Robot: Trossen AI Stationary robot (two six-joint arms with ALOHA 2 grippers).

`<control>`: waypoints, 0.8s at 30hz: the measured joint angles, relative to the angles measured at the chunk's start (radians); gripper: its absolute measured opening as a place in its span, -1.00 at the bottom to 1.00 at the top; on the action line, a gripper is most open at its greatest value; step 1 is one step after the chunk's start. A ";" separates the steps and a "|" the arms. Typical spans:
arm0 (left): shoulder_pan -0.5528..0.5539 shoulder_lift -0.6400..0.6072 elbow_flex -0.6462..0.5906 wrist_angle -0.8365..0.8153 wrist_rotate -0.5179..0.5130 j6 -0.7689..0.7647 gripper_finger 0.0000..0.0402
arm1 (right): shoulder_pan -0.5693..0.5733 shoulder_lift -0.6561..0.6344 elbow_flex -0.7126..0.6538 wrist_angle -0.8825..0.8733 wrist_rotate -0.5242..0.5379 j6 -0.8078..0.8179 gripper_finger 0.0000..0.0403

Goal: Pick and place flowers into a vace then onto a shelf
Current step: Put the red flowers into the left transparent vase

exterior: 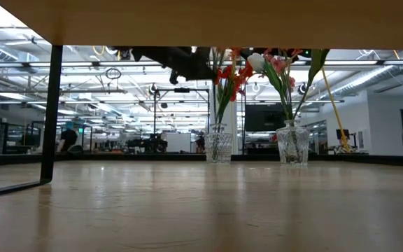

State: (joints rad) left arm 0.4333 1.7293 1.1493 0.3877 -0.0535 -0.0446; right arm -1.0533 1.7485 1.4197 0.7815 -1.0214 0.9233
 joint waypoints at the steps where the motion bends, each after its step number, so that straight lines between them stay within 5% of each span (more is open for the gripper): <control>1: -0.001 0.003 -0.001 -0.013 -0.001 0.000 -0.87 | -0.001 0.000 0.000 0.000 0.000 0.000 0.12; 24: -0.020 0.046 -0.001 -0.043 -0.044 0.058 -0.94 | -0.001 0.000 0.000 -0.008 -0.001 -0.027 0.12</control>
State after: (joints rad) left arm 0.4129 1.7751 1.1481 0.3450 -0.0975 0.0137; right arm -1.0542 1.7485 1.4197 0.7738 -1.0222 0.8967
